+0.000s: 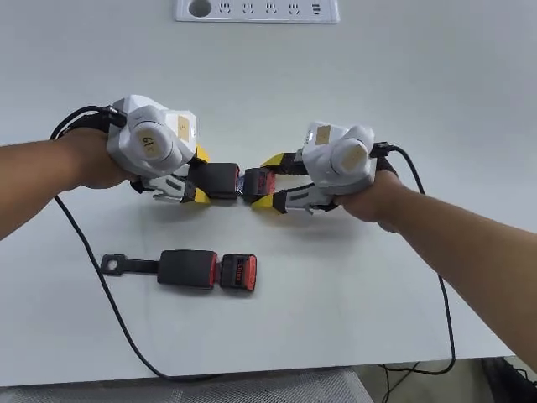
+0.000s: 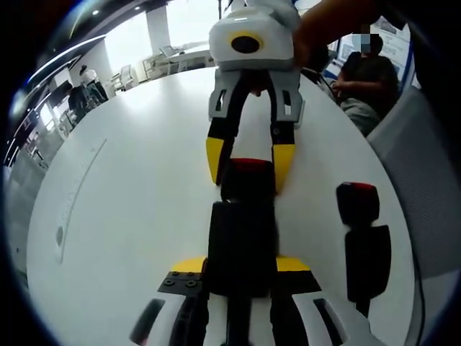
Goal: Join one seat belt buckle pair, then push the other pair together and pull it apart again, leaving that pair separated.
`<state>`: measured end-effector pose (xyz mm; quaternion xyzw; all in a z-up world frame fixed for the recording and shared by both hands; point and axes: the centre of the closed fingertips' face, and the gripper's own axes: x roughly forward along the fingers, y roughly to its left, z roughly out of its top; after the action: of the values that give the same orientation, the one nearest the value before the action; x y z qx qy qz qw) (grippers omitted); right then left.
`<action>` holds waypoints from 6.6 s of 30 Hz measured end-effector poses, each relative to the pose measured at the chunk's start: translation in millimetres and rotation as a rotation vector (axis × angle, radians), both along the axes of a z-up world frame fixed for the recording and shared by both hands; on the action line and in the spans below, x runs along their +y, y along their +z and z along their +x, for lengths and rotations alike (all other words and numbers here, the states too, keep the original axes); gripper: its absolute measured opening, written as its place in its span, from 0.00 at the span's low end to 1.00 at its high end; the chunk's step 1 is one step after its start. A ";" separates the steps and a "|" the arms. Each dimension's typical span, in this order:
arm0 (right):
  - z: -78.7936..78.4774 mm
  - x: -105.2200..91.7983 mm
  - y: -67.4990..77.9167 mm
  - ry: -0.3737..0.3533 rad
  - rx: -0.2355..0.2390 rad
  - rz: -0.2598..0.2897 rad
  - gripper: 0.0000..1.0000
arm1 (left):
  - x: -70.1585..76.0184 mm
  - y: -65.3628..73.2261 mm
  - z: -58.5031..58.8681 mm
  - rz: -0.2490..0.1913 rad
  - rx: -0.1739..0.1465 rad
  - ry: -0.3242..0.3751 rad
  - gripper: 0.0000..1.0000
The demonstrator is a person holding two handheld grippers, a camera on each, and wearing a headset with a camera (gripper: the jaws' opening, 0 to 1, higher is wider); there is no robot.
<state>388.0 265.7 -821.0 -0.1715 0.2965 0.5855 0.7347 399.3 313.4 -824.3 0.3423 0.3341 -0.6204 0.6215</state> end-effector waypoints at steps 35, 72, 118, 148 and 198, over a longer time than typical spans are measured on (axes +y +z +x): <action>8.2 -5.0 -9.4 0.014 -0.003 -0.113 0.34 | -1.1 -1.1 0.2 0.015 -0.010 -0.059 0.33; 6.0 -22.7 -8.0 0.030 -0.015 -0.126 0.35 | 0.2 1.2 -0.3 -0.018 0.004 -0.046 0.34; -20.9 -138.2 -3.2 -0.046 0.000 -0.171 0.36 | 2.8 0.8 -2.6 0.011 0.029 0.005 0.35; -24.9 -150.2 -0.4 -0.080 0.010 -0.234 0.46 | 4.4 3.2 -6.5 0.067 0.046 0.081 0.48; -86.5 -118.7 66.4 -0.643 -0.182 0.071 1.00 | 117.0 99.5 -95.7 -0.423 -0.088 0.817 1.00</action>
<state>301.5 147.0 -754.6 -0.0951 0.2478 0.3162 0.9108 303.6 430.4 -724.7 0.0743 0.2809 -0.3642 0.8848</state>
